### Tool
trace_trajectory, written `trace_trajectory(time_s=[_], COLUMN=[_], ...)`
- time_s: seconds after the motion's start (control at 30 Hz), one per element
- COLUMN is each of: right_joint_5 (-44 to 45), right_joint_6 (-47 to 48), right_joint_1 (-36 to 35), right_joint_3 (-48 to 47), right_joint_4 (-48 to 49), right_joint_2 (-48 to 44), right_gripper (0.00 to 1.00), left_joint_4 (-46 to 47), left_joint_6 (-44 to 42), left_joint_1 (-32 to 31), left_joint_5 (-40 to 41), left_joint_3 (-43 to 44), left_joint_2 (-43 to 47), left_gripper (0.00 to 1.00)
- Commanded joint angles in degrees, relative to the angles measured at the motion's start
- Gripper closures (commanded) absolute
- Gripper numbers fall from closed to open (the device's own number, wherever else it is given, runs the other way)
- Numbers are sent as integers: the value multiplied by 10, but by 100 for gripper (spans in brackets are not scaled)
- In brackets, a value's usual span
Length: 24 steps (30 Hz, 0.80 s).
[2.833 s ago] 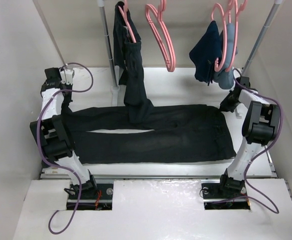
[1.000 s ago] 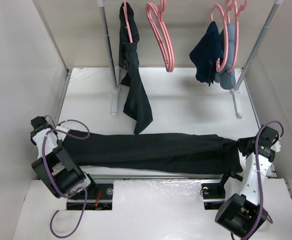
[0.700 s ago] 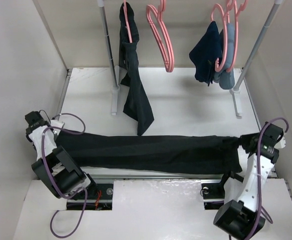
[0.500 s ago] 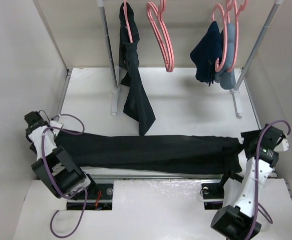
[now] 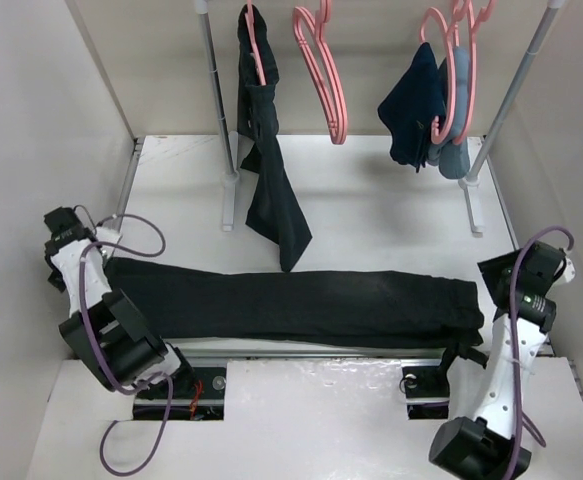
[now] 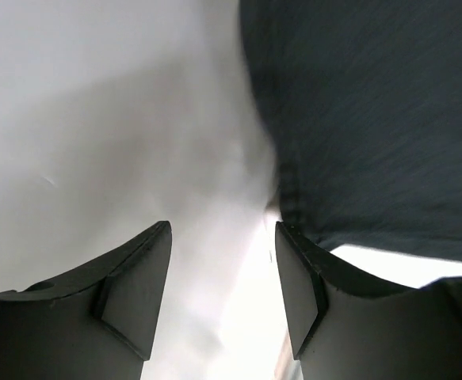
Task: Place the trousers on the hanger
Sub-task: Fold the trousers at the center of the board.
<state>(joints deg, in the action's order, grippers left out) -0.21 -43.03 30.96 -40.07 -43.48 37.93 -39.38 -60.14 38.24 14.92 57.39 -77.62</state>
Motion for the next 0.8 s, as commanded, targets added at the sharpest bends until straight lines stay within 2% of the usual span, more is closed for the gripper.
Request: trace_trajectory(time_s=[0.0, 0.1, 0.13, 0.17, 0.27, 0.3, 0.4, 0.47, 0.53, 0.6, 0.77], right_joint_5=[-69, -3, -2, 14, 47, 53, 59, 43, 83, 83, 63], right_joint_6=[44, 31, 16, 1, -97, -119, -202, -244, -255, -247, -165], right_joint_1=[-38, -118, -146, -216, -324, -383, -476, -504, -527, -514, -445], right_joint_3=[-21, 5, 17, 29, 74, 95, 125, 144, 124, 111, 34], right_joint_4=[68, 51, 51, 58, 79, 79, 117, 142, 142, 142, 176], right_joint_2=[12, 25, 35, 35, 78, 91, 143, 181, 203, 240, 350], right_gripper=[56, 58, 59, 59, 59, 59, 56, 54, 48, 41, 39], left_joint_4=[-67, -67, -55, -34, 17, 32, 92, 115, 136, 143, 177], left_joint_6=[29, 71, 84, 96, 132, 139, 164, 183, 196, 208, 226], left_joint_1=[-67, -94, -102, -102, -120, -120, -140, -155, -155, -160, -160], left_joint_5=[-98, -140, -135, -127, -83, -73, -44, -31, -25, -25, -25], left_joint_3=[19, -2, -9, -17, -55, -65, -94, -99, -105, -105, -89], left_joint_2=[37, 16, 7, -2, -32, -38, -54, -71, -85, -105, -132], left_gripper=[48, 48, 48, 48, 48, 48, 48, 48, 48, 48, 48])
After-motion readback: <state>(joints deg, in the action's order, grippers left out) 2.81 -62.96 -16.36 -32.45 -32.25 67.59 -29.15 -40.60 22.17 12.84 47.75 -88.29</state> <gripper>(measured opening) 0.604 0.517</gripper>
